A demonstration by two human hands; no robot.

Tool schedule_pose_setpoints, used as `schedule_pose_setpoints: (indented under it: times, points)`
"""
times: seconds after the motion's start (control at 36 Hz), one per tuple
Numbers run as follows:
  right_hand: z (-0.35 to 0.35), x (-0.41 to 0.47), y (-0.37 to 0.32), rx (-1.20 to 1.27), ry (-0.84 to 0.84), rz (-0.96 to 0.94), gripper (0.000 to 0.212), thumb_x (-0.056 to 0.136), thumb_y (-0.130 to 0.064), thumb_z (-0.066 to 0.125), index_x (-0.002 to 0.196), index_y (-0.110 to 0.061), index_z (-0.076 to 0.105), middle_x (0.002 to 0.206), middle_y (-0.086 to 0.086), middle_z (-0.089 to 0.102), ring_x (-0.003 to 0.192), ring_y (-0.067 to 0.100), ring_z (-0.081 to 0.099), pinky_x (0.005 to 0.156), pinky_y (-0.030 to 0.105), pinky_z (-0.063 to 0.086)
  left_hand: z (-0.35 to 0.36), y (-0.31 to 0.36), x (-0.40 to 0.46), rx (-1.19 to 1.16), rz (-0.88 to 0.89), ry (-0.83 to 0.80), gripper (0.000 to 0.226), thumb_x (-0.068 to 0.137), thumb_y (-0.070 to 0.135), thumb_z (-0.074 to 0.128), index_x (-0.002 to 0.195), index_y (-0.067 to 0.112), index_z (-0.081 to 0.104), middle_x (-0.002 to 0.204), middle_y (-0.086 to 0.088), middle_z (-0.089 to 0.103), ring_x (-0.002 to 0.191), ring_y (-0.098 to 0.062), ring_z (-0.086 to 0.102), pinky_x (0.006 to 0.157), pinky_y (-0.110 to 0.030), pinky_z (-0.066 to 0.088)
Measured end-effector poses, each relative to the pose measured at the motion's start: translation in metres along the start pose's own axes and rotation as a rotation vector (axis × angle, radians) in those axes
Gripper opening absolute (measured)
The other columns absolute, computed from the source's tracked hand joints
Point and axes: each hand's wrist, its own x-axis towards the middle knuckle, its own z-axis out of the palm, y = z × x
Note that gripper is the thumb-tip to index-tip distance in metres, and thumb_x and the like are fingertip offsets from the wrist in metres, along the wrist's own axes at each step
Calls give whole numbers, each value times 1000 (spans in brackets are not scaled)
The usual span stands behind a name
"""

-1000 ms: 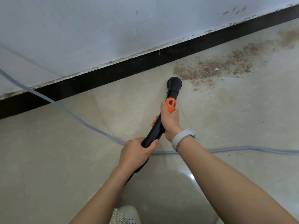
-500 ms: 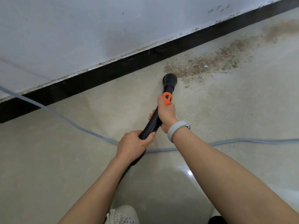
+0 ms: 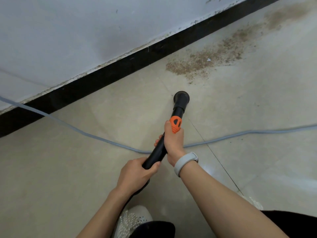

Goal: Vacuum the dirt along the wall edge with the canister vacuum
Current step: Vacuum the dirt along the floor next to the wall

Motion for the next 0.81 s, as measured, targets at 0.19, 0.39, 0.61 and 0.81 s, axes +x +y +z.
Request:
schedule_pose_setpoints:
  times: [0.19,0.39,0.61,0.81]
  points:
    - [-23,-15,13,145,152,-16,19,98,-26,53,103,-11,43,58,7,43,39,18,46,41,27,48,-3,-1,-2,130,77,-135,61,58,77,42,68,19,59,58,1,64,58,-16,62,58,-34,48]
    - [-24,-11,3,162,156,6,22,98,-30,53,105,-11,44,62,9,45,40,20,48,44,28,50,-11,7,9,139,102,-154,53,60,77,44,69,27,59,56,4,66,52,-10,62,55,-31,47]
    - [-17,0,-12,152,82,26,24,96,-29,53,109,-11,44,62,9,46,38,21,49,43,27,48,-13,21,15,72,101,-145,28,65,70,49,67,44,60,56,3,67,51,-15,63,58,-34,52]
    - [-45,-34,4,282,238,-59,16,97,-23,52,95,-10,43,58,9,47,39,19,53,45,29,51,-11,16,7,228,190,-244,46,57,75,46,74,33,58,57,8,65,51,-8,60,53,-28,43]
